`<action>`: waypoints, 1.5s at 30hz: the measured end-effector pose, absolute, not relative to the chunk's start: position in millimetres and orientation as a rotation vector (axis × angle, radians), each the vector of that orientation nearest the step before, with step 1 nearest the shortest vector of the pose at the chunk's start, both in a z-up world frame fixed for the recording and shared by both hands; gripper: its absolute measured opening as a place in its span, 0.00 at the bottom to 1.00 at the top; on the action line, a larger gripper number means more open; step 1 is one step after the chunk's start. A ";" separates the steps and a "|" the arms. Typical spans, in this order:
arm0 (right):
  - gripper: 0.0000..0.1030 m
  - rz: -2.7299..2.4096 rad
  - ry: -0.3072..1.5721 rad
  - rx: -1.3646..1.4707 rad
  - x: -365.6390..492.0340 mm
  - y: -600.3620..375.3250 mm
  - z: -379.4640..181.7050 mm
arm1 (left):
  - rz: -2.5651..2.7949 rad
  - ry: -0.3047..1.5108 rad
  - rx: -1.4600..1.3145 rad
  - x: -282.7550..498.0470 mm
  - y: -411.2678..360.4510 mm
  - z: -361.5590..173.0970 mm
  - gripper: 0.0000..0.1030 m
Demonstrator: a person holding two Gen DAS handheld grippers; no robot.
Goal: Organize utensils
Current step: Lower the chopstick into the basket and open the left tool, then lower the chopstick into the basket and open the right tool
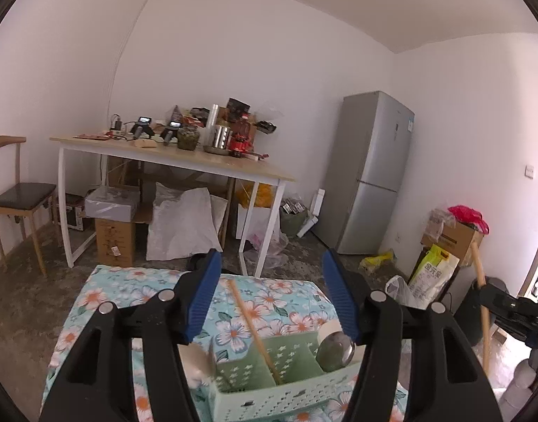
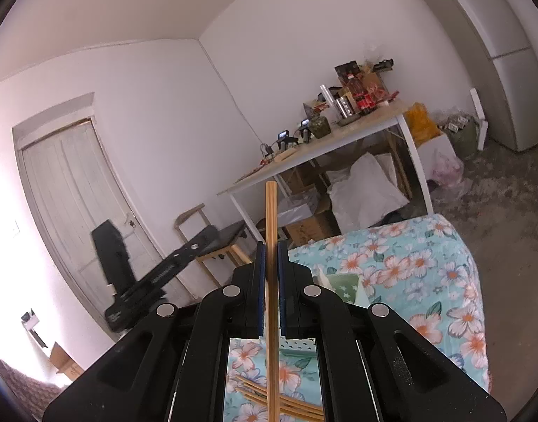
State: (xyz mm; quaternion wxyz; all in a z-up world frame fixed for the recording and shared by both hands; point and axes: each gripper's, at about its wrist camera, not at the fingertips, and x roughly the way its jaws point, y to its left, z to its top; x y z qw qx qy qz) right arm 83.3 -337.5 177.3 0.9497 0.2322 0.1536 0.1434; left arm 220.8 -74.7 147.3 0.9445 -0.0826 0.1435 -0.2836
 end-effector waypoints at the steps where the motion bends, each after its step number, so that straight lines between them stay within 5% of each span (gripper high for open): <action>1: 0.04 0.289 0.312 0.465 84.2 -335.4 179.5 | -0.576 0.288 -0.177 215.8 -69.1 147.9 0.57; 22: 0.04 0.308 0.157 0.374 194.2 -280.0 228.1 | -0.359 0.490 -0.086 92.4 24.0 31.3 0.82; 45: 0.04 -0.038 0.178 0.305 255.2 -275.7 169.5 | -0.266 0.520 -0.121 101.6 64.8 13.6 0.82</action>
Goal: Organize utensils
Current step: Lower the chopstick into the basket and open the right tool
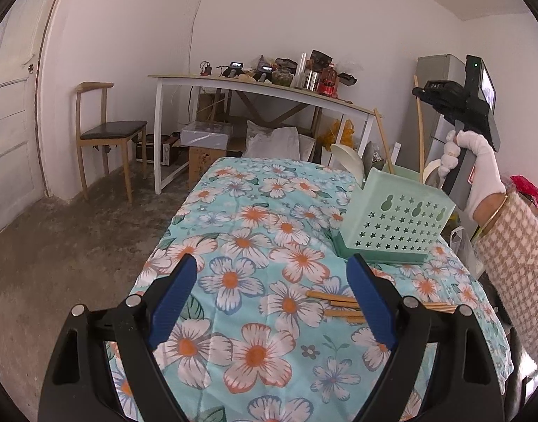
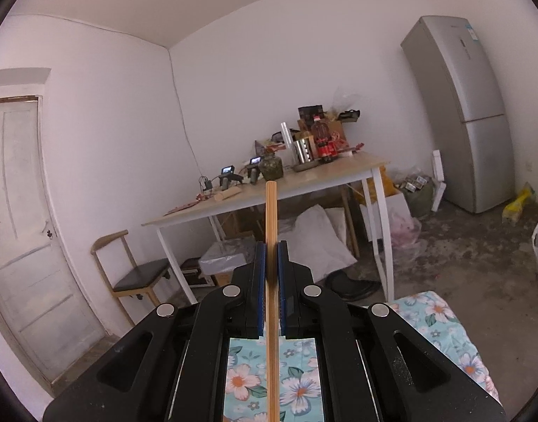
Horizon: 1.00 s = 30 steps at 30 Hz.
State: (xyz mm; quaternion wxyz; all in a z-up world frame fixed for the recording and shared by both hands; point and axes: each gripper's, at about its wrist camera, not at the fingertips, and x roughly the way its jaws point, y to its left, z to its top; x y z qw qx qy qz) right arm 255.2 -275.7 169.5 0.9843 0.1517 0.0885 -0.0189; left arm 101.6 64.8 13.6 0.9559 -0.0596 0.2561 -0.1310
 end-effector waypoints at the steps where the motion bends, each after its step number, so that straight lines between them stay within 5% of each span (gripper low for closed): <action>1: 0.04 -0.042 0.177 0.308 253.4 -275.7 168.8 | -0.262 0.517 -0.120 100.9 64.8 14.0 0.82; 17: 0.08 -0.037 0.224 0.298 236.0 -283.8 158.8 | -0.265 0.489 -0.105 88.7 58.0 23.5 0.82; 30: 0.26 0.064 0.163 0.256 141.1 -277.4 187.2 | -0.303 0.465 -0.096 75.7 44.7 32.8 0.82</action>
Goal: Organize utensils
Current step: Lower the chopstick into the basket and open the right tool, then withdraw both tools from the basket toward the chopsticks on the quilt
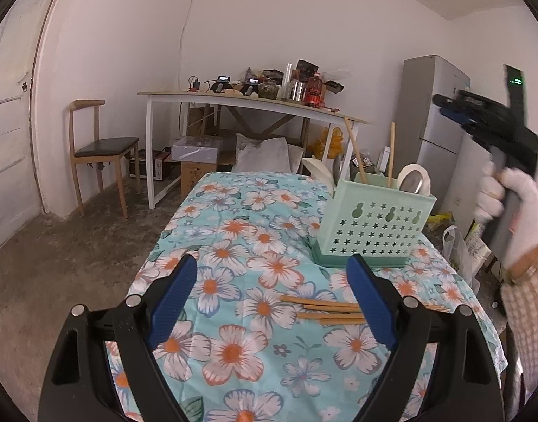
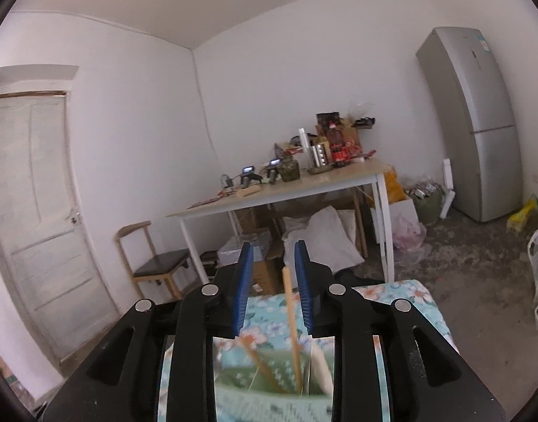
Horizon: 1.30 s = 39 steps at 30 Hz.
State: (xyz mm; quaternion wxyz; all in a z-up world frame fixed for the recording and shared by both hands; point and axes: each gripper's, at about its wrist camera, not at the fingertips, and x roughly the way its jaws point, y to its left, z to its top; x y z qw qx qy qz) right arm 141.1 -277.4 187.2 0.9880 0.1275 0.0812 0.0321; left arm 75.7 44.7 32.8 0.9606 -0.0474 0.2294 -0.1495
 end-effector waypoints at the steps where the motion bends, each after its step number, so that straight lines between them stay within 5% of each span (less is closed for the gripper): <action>1: 0.31 0.075 0.165 0.253 131.9 -277.5 187.4 | -0.307 0.464 -0.103 75.8 43.6 31.6 0.82; 4: 0.42 0.119 0.199 0.247 107.1 -276.3 181.0 | -0.317 0.487 -0.104 79.9 36.6 26.3 0.82; 20: 0.55 0.108 0.592 0.310 73.3 -265.6 105.5 | -0.301 0.544 -0.101 71.1 22.5 25.0 0.82; 39: 0.81 0.030 0.775 0.238 61.0 -240.0 59.1 | -0.253 0.743 -0.119 81.9 16.9 -7.5 0.82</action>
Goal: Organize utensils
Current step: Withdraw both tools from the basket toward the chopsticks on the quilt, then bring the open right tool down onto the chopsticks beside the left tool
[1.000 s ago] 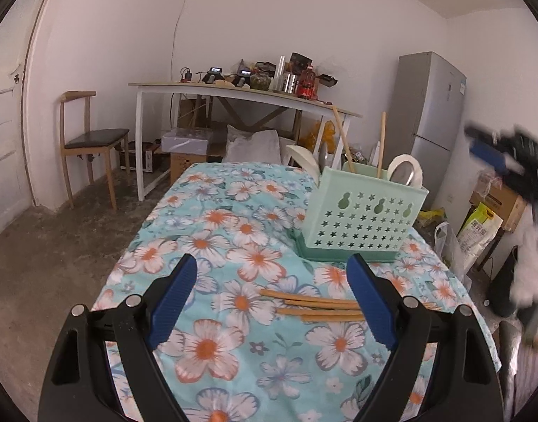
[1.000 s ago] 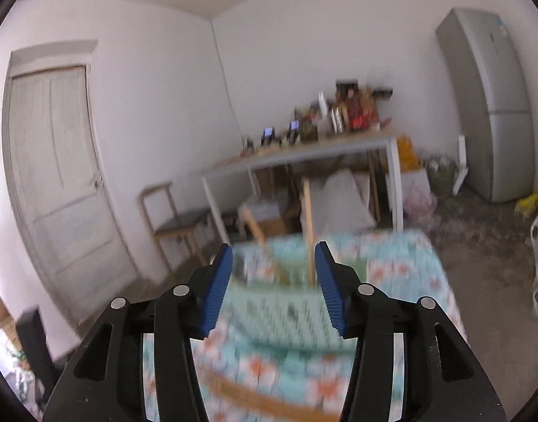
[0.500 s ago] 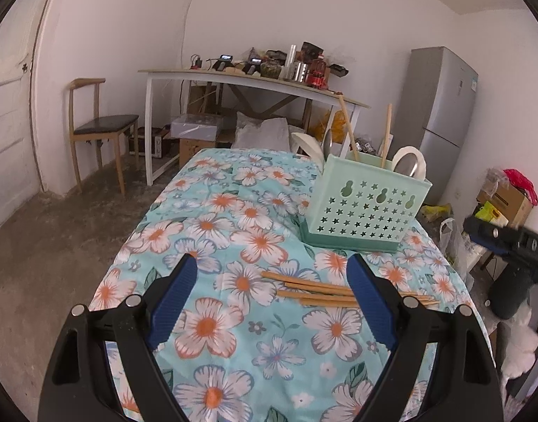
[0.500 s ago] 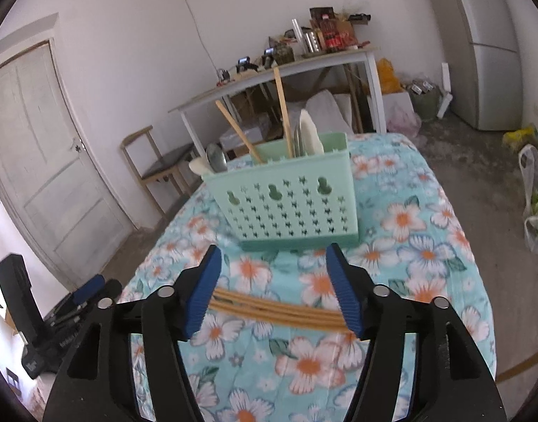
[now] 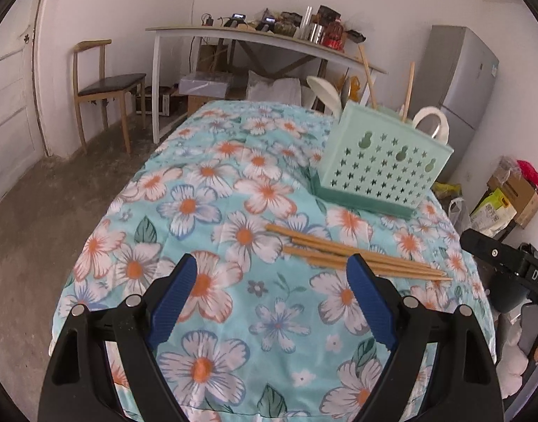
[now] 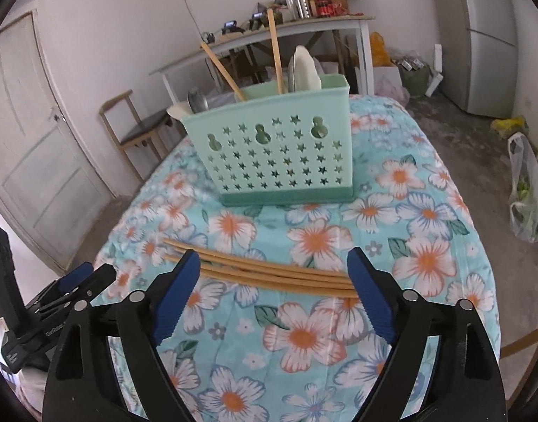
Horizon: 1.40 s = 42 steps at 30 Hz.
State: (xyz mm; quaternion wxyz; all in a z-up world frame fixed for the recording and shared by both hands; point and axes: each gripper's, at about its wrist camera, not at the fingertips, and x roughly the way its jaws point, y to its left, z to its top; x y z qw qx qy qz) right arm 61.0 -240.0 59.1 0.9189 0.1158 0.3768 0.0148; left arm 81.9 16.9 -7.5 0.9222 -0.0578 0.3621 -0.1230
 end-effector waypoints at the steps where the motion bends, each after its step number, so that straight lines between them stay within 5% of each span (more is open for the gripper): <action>1: 0.83 0.024 0.778 0.227 61.6 -238.4 58.0 | -0.253 0.743 -0.110 81.9 16.0 -8.6 0.82; 24: 0.88 0.011 0.736 0.179 61.2 -258.4 62.8 | -0.414 0.804 -0.120 84.1 -24.4 -37.2 0.82; 32: 0.69 0.034 0.813 0.236 69.9 -292.9 46.2 | -0.537 0.762 -0.122 83.6 -41.1 -36.4 0.79; 42: 0.38 0.149 0.922 0.230 107.5 -290.4 26.1 | -0.660 0.805 -0.204 90.6 -50.7 -46.0 0.44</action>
